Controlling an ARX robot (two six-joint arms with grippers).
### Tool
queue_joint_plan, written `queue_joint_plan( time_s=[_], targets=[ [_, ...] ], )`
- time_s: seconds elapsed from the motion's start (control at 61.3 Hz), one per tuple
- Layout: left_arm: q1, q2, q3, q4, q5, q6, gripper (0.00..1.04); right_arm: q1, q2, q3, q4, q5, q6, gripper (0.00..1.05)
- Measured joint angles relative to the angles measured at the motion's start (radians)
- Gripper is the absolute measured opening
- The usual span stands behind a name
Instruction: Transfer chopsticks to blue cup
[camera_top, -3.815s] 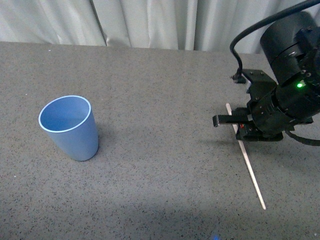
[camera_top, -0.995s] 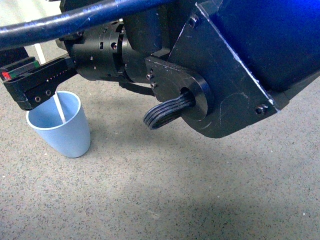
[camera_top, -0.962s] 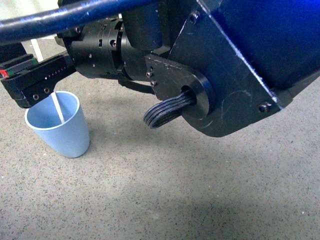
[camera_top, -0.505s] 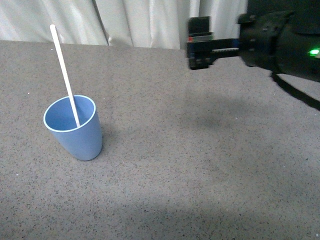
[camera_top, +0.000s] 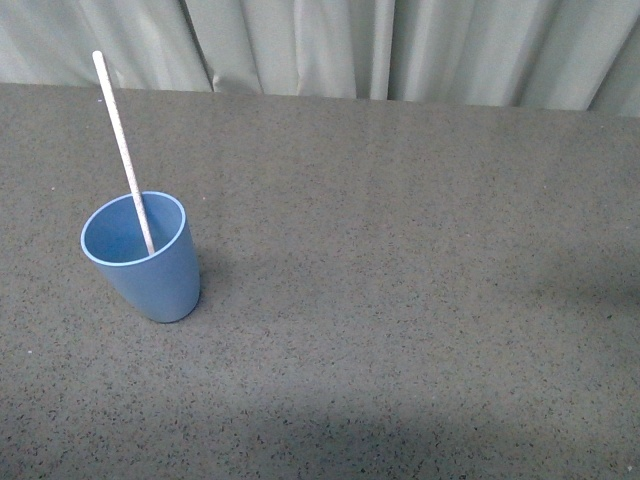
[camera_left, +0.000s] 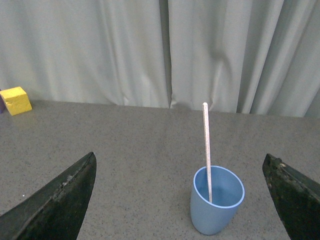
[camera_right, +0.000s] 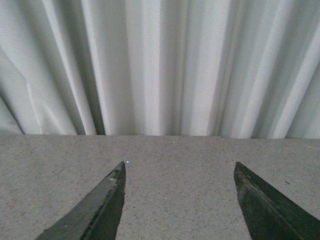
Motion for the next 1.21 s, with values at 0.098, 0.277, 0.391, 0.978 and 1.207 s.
queue_joint_plan(
  time_s=[0.098, 0.277, 0.391, 0.978, 1.207],
  targets=[
    [0.000, 0.000, 0.000, 0.000, 0.000, 0.000, 0.98, 0.000, -0.079, -0.065, -0.008, -0.005, 0.000, 0.44],
    [0.000, 0.000, 0.000, 0.000, -0.001, 0.000, 0.98, 0.002, -0.237, -0.159, -0.073, -0.008, 0.000, 0.07],
    [0.000, 0.000, 0.000, 0.000, -0.001, 0.000, 0.98, 0.001, -0.331, -0.200, -0.129, -0.005, 0.000, 0.01],
    [0.000, 0.000, 0.000, 0.000, -0.001, 0.000, 0.98, 0.001, -0.798, -0.298, -0.491, -0.007, 0.000, 0.01],
    [0.000, 0.000, 0.000, 0.000, -0.001, 0.000, 0.98, 0.001, -0.953, -0.303, -0.632, -0.007, 0.000, 0.01]
  ],
)
